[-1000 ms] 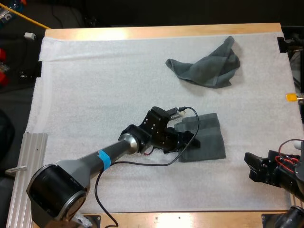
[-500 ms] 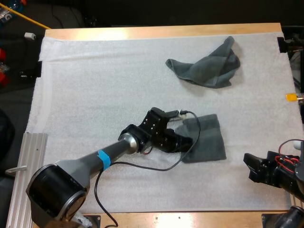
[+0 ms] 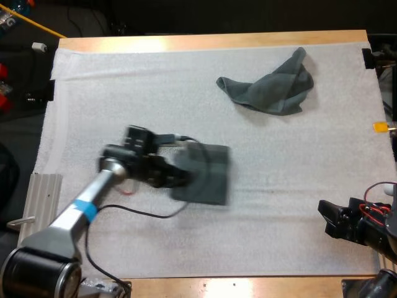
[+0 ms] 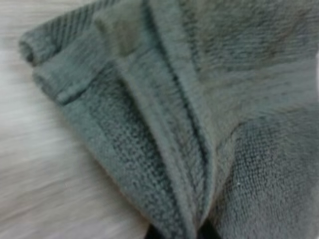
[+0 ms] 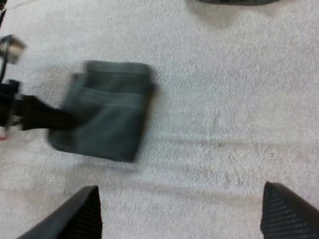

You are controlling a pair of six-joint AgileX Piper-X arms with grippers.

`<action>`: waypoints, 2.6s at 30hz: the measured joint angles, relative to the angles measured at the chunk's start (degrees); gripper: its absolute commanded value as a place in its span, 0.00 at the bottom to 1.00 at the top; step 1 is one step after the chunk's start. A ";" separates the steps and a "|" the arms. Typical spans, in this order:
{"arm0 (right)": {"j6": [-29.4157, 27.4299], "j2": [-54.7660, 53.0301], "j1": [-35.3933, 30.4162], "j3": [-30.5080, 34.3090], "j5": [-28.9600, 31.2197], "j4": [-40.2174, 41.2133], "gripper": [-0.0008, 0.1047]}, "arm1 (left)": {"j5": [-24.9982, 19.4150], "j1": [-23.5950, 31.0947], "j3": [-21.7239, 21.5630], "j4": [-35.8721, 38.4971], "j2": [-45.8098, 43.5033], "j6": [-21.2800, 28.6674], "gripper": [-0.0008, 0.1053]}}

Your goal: Pick towel from pile, fold and stack

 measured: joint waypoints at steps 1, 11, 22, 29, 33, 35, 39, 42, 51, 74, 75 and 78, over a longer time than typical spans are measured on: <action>0.00 0.00 0.00 0.00 0.00 0.00 0.62 | -1.57 2.48 -0.08 1.96 -0.28 2.22 0.01; 1.91 0.00 0.00 0.00 -6.73 -1.19 0.62 | -18.27 21.87 -0.62 12.37 -0.28 13.22 0.01; 4.07 0.00 0.00 0.00 -12.50 -8.38 0.62 | -26.89 23.79 -3.68 14.38 -0.28 13.64 0.04; 4.17 0.00 0.00 0.00 -15.90 -8.57 0.62 | -31.53 23.79 -5.18 15.84 -0.28 13.21 0.68; 4.35 0.00 0.00 0.00 -16.31 -8.57 0.62 | -32.09 23.79 -5.24 17.29 -0.28 12.63 0.63; 4.33 0.00 0.00 0.00 -16.31 -8.57 0.62 | -31.55 23.79 -5.63 19.19 -0.38 12.05 0.61; 4.33 0.00 0.00 0.00 -16.31 -8.57 0.62 | -26.93 23.79 -5.75 23.16 -2.31 11.56 0.61; 4.33 0.00 0.00 0.00 -16.45 -8.57 0.62 | -24.32 23.79 -5.75 23.84 -4.88 11.51 0.61; 4.33 0.00 0.00 0.00 -16.45 -8.57 0.62 | -19.96 23.36 -2.65 18.56 -5.99 11.47 0.61; 4.33 0.00 0.00 0.00 -16.45 -8.57 0.62 | -24.20 17.85 -0.03 6.74 -5.89 11.47 0.61; 4.33 0.00 0.00 0.00 -16.45 -8.57 0.62 | -23.36 17.85 -0.86 6.30 -5.89 11.47 0.61; 4.33 0.00 0.00 0.00 -16.45 -8.57 0.62 | -21.24 17.85 -2.34 3.73 -5.89 11.21 0.61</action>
